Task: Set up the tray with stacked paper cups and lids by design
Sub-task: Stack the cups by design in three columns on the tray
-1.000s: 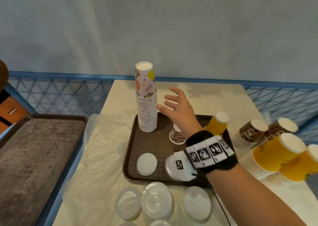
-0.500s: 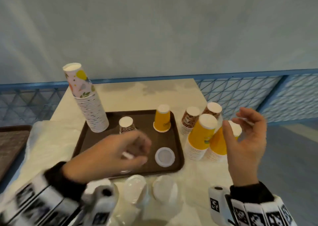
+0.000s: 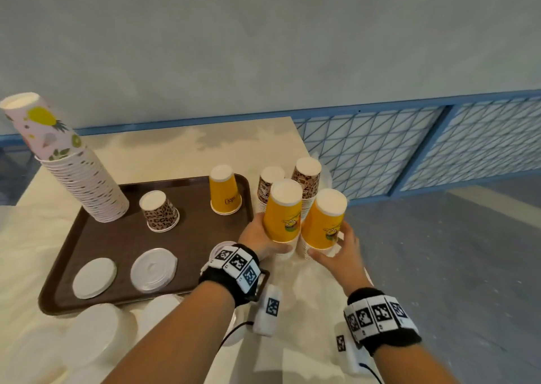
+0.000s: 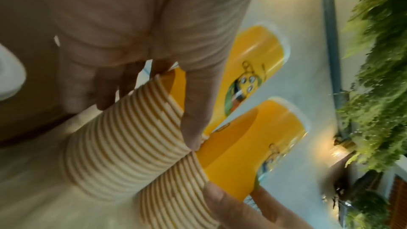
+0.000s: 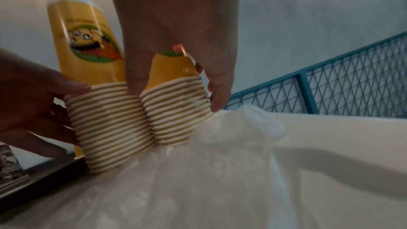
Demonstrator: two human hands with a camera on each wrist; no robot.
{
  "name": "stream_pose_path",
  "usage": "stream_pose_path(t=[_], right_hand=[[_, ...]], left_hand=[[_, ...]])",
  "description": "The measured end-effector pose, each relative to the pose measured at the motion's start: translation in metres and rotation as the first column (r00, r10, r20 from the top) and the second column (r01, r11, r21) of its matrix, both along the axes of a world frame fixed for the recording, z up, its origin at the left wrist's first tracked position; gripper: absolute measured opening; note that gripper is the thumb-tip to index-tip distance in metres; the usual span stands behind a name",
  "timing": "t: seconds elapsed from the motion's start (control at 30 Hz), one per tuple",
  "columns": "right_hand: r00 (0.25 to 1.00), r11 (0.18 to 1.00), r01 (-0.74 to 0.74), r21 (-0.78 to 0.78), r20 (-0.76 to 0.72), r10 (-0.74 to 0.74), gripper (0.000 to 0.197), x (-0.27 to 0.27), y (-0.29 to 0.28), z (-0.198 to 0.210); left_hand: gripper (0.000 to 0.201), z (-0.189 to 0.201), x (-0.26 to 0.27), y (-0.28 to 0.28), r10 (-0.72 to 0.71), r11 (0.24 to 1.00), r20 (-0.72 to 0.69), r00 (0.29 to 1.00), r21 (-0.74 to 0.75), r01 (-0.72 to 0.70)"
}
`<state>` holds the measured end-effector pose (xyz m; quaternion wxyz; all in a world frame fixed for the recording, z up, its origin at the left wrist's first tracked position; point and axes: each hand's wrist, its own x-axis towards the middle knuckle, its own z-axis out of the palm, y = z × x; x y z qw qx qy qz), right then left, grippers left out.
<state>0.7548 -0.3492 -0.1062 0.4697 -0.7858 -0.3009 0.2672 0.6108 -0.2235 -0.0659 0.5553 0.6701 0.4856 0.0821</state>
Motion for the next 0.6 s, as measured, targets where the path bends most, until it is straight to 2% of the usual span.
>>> stream_pose_path(t=[0.13,0.3,0.37,0.47,0.6], right_hand=[[0.993,1.0,-0.026,-0.005,-0.115,0.026,0.1,0.004,0.008,-0.011],[0.989,0.999,0.004,-0.048,-0.147,-0.011,0.091,0.008,0.015,-0.017],[0.988,0.999,0.009,-0.036,-0.151,-0.015,0.087,0.008,0.016,-0.017],[0.984,1.0,-0.006,-0.016,-0.177,0.003,0.088,0.008,0.015,-0.017],[0.98,0.998,-0.03,0.057,-0.196,0.04,0.102,0.009,0.005,-0.03]], left_hand=[[0.086,-0.019,0.005,-0.005,0.055,0.998,-0.057,0.997,0.028,-0.054],[0.087,-0.027,0.011,-0.006,0.007,0.993,-0.208,0.978,0.12,0.019],[0.088,-0.028,0.011,-0.005,-0.015,0.992,-0.222,0.975,0.121,0.043],[0.09,-0.028,0.008,-0.003,-0.04,0.991,-0.188,0.981,0.117,0.063],[0.089,-0.024,0.002,-0.004,-0.066,0.995,-0.024,0.998,0.075,0.068]])
